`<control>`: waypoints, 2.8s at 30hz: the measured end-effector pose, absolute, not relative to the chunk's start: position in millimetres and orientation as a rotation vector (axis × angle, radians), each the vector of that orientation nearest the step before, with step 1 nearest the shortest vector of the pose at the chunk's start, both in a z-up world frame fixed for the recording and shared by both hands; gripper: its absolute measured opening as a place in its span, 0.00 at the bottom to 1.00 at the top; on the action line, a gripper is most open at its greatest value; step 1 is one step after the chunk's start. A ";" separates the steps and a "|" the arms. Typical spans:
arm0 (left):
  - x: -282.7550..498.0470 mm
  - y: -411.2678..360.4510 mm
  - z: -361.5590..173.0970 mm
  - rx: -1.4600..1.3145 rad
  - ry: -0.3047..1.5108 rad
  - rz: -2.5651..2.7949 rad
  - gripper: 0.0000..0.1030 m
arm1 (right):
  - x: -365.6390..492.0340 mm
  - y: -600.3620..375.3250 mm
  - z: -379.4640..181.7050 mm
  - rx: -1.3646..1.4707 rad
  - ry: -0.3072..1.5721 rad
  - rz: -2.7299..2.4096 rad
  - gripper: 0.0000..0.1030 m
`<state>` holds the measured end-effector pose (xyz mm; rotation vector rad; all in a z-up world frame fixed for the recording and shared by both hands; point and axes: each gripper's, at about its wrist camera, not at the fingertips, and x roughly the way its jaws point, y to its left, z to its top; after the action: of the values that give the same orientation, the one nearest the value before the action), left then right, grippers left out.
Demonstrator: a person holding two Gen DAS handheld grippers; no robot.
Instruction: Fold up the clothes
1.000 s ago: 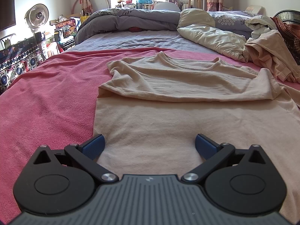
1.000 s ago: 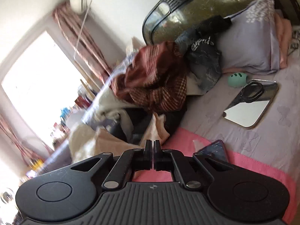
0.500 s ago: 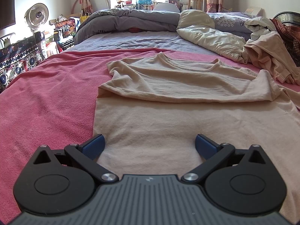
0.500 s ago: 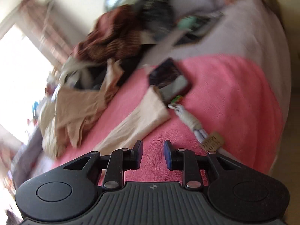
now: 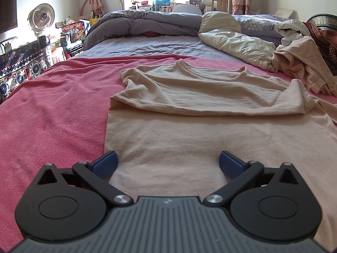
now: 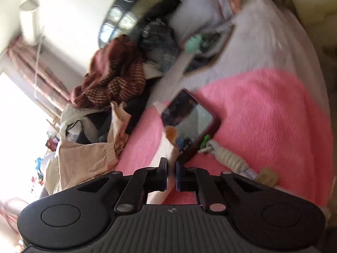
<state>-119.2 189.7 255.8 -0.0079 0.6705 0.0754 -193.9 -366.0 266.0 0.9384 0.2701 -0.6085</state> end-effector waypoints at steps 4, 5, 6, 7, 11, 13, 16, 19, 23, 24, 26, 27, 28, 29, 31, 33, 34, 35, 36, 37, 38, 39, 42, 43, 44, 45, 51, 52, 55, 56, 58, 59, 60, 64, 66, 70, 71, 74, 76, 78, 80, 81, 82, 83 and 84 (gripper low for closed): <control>-119.5 190.1 255.8 -0.013 0.668 0.073 1.00 | -194.1 -352.5 268.6 0.838 0.306 -0.705 0.24; -119.6 190.1 255.8 -0.013 0.668 0.073 1.00 | -192.7 -348.0 266.1 0.806 0.322 -0.723 0.32; -119.6 190.2 255.8 -0.014 0.667 0.073 1.00 | -191.3 -343.3 263.3 0.776 0.339 -0.738 0.36; -119.6 190.3 255.8 -0.014 0.667 0.072 1.00 | -190.4 -339.7 261.2 0.758 0.337 -0.752 0.37; -119.6 190.3 255.8 -0.015 0.667 0.072 1.00 | -186.1 -334.8 254.2 0.754 0.293 -0.810 0.42; -119.4 189.9 255.7 -0.015 0.667 0.072 1.00 | -182.4 -338.1 250.6 0.786 0.275 -0.834 0.42; -119.2 189.4 255.6 -0.014 0.667 0.073 1.00 | -173.7 -339.7 253.0 0.783 0.320 -0.789 0.20; -119.3 189.0 255.6 -0.015 0.666 0.072 1.00 | -169.0 -340.3 261.3 0.815 0.359 -0.693 0.07; -121.0 191.1 255.9 -0.027 0.658 0.067 1.00 | -159.7 -332.9 299.5 0.775 0.330 -0.650 0.07; -121.7 192.2 256.2 -0.034 0.654 0.065 1.00 | -153.7 -329.6 311.9 0.767 0.323 -0.626 0.07; -123.3 195.1 258.9 -0.055 0.650 0.065 1.00 | -134.3 -317.1 341.5 0.723 0.315 -0.555 0.07; -124.7 197.7 261.8 -0.067 0.648 0.063 1.00 | -121.3 -305.5 357.9 0.681 0.315 -0.514 0.07; -128.7 203.0 266.7 -0.085 0.635 0.057 1.00 | -107.0 -289.6 375.2 0.637 0.310 -0.462 0.07; -137.0 212.3 274.2 -0.107 0.604 0.063 1.00 | -90.1 -267.4 394.9 0.589 0.305 -0.392 0.07; -157.9 236.3 290.7 -0.153 0.530 0.089 1.00 | -59.3 -213.0 428.8 0.501 0.287 -0.246 0.07; -182.4 268.1 305.5 -0.197 0.468 0.138 1.00 | -31.4 -141.2 450.8 0.427 0.280 -0.054 0.07; -192.8 283.6 309.8 -0.218 0.453 0.172 1.00 | -19.5 -103.2 456.5 0.396 0.286 0.045 0.07; -202.4 299.1 313.2 -0.241 0.443 0.208 1.00 | -10.5 -63.6 454.9 0.363 0.305 0.135 0.07; -210.3 314.4 313.4 -0.266 0.440 0.247 1.00 | -2.7 -23.1 449.7 0.329 0.331 0.221 0.07; -217.4 328.5 311.3 -0.294 0.442 0.287 1.00 | 2.6 14.8 436.7 0.290 0.373 0.291 0.07; -224.9 342.2 308.0 -0.325 0.443 0.325 1.00 | 6.7 51.6 420.0 0.248 0.422 0.354 0.08; -231.6 353.1 304.3 -0.351 0.444 0.355 1.00 | 10.1 82.0 400.4 0.216 0.479 0.410 0.08; -248.0 378.0 289.0 -0.423 0.460 0.419 0.99 | 10.6 148.3 320.4 0.097 0.698 0.529 0.16; -251.6 383.5 283.2 -0.441 0.472 0.435 0.99 | 6.8 160.6 298.7 0.050 0.769 0.543 0.20; -254.1 387.3 277.7 -0.453 0.485 0.442 0.99 | -2.1 165.9 285.3 0.018 0.798 0.551 0.24; -254.4 387.7 274.6 -0.452 0.488 0.443 0.99 | -16.0 163.5 281.1 0.003 0.753 0.569 0.27; -223.2 358.1 291.8 -0.338 0.481 0.352 0.99 | -64.6 89.8 317.0 0.054 0.639 0.595 0.77; -212.2 346.4 298.0 -0.283 0.475 0.324 0.99 | -67.3 73.5 322.5 0.063 0.624 0.559 0.77; -180.4 309.3 311.5 -0.126 0.458 0.245 0.99 | -73.8 26.0 332.2 -0.025 0.557 0.383 0.77; -167.8 296.4 314.4 -0.088 0.460 0.215 0.99 | -74.9 12.2 331.6 -0.064 0.544 0.328 0.77; -142.7 275.1 316.7 -0.030 0.466 0.175 1.00 | -77.0 -14.1 327.9 -0.140 0.530 0.226 0.77; -128.3 265.6 314.8 -0.002 0.478 0.177 1.00 | -76.6 -28.4 323.7 -0.167 0.529 0.180 0.77; -113.9 256.9 312.0 0.024 0.493 0.187 1.00 | -75.0 -39.8 318.5 -0.187 0.533 0.142 0.77; -64.7 235.9 291.2 0.110 0.584 0.307 1.00 | -60.0 -62.3 298.5 -0.290 0.547 0.035 0.77; -46.8 234.4 276.9 0.134 0.648 0.390 1.00 | -50.1 -65.5 284.3 -0.323 0.539 0.011 0.77; -44.7 251.9 266.3 0.022 0.699 0.389 1.00 | -30.1 -65.6 268.6 -0.395 0.509 -0.049 0.77; -47.0 257.1 264.7 -0.007 0.702 0.379 1.00 | -22.1 -64.9 263.0 -0.423 0.517 -0.070 0.77; -50.3 269.0 263.3 -0.080 0.709 0.354 1.00 | -12.7 -71.5 252.8 -0.492 0.525 -0.189 0.75; -52.4 273.0 263.3 -0.099 0.710 0.346 1.00 | -16.2 -88.0 254.9 -0.431 0.534 -0.210 0.79; -53.4 274.8 264.0 -0.105 0.710 0.342 1.00 | -18.1 -104.9 254.8 -0.359 0.574 -0.213 0.84; -54.0 276.5 264.7 -0.115 0.709 0.337 1.00 | -19.3 -114.7 247.7 -0.329 0.612 -0.196 0.84; -54.1 277.9 265.5 -0.120 0.710 0.334 1.00 | -20.2 -116.2 246.1 -0.325 0.620 -0.191 0.84; -54.6 278.7 266.6 -0.120 0.713 0.329 1.00 | -21.7 -116.0 246.9 -0.335 0.623 -0.183 0.84; -55.4 280.0 268.3 -0.110 0.716 0.321 1.00 | -23.4 -115.3 248.4 -0.352 0.627 -0.172 0.84; -56.3 281.6 269.8 -0.089 0.719 0.311 1.00 | -25.1 -114.6 249.9 -0.369 0.630 -0.161 0.84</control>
<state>-56.3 281.6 269.8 -0.0891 0.7188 0.3105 -25.1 -114.6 249.9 -0.3692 0.6299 -0.1610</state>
